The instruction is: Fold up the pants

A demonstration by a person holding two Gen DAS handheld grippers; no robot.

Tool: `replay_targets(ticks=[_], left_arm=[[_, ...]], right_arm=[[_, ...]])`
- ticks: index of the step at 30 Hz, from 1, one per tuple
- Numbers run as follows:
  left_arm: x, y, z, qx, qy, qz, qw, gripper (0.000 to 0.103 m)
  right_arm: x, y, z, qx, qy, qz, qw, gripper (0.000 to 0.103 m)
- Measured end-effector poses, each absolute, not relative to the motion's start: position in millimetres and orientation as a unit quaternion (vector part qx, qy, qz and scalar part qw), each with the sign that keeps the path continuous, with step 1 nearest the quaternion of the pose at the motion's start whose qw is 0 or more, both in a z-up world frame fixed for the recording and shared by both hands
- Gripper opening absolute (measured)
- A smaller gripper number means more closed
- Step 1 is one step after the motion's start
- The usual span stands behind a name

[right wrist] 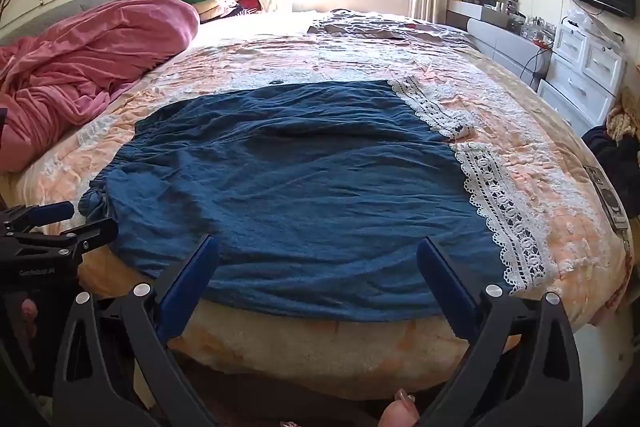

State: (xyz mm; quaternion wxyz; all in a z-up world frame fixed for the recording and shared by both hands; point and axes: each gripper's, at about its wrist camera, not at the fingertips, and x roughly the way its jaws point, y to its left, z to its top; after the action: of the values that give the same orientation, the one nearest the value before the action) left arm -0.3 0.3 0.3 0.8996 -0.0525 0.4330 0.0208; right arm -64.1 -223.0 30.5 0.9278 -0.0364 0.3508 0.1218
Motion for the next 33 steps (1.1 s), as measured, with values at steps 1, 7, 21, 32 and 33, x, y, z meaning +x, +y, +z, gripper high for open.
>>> replay_targets(ticks=[1,7,21,32,33], left_arm=[[0,0,1,-0.052,0.433,0.021,0.900,0.094],[-2,-2,2,-0.052,0.434,0.022,0.899,0.094],[0,-1,3,-0.052,0.431,0.015,0.901,0.094],[0,-2,3,-0.051,0.430,0.015,0.901,0.094],[0,-2,3,-0.050,0.431,0.016,0.901,0.094]], right_arm=[[-64,-223,30,-0.035,0.351,0.121,0.928,0.099],[-67,-223,34,-0.032,0.343,0.122,0.931,0.099],[-66,-218,34,-0.041,0.345,0.128,0.929,0.099],[-66,-215,34,-0.042,0.347,0.131,0.928,0.099],[-66,-214,34,-0.043,0.347,0.131,0.928,0.099]])
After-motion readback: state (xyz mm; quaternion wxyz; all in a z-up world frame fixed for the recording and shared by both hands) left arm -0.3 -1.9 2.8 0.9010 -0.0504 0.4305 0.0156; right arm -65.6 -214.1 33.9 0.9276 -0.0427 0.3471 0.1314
